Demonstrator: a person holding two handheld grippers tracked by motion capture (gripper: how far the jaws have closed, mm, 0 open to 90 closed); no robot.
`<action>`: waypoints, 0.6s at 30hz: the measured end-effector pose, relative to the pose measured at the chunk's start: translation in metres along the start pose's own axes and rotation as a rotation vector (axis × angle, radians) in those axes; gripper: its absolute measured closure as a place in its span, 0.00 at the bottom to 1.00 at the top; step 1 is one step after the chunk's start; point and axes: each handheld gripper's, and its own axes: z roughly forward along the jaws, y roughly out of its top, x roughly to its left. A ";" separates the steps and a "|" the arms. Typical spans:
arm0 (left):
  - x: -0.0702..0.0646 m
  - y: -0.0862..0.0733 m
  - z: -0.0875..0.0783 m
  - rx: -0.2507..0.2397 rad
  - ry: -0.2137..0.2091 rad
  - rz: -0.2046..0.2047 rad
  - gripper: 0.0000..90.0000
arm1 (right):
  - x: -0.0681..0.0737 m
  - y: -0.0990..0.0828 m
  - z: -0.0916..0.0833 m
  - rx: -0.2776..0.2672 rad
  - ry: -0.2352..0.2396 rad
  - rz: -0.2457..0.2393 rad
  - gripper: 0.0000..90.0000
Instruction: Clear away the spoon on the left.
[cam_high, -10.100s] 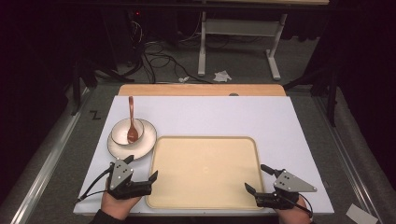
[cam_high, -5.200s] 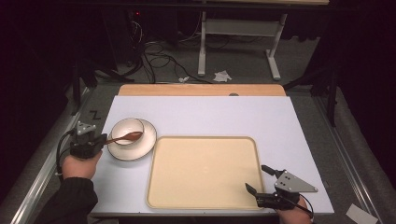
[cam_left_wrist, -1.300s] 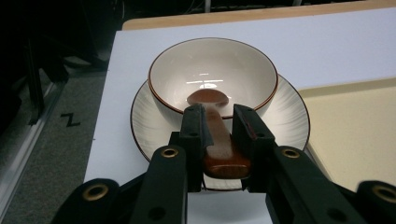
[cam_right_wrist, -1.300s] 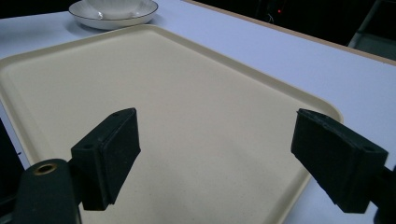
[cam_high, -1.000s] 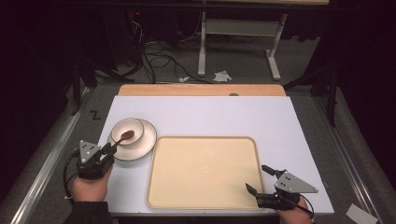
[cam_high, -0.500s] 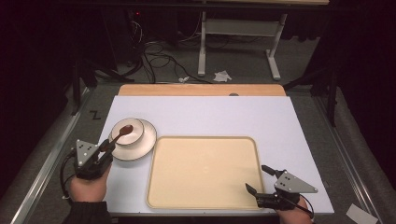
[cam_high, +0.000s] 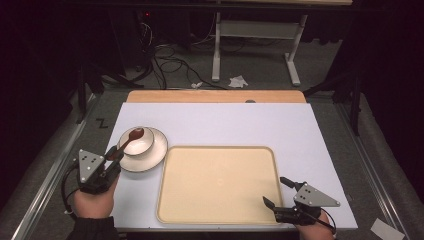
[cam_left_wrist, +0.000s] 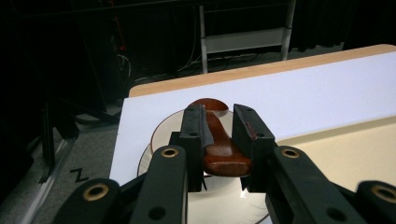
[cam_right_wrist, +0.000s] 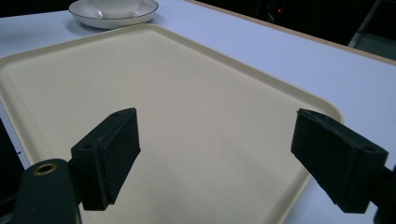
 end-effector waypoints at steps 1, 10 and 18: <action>-0.001 0.001 -0.001 -0.007 -0.002 0.001 0.83 | 0.000 0.000 0.000 0.000 0.000 0.000 0.19; -0.007 0.010 -0.012 -0.071 -0.011 0.025 0.83 | 0.000 0.000 0.000 -0.004 0.002 0.001 0.19; -0.011 0.014 -0.017 -0.096 -0.027 0.033 0.83 | 0.000 0.000 0.000 -0.002 0.000 0.004 0.19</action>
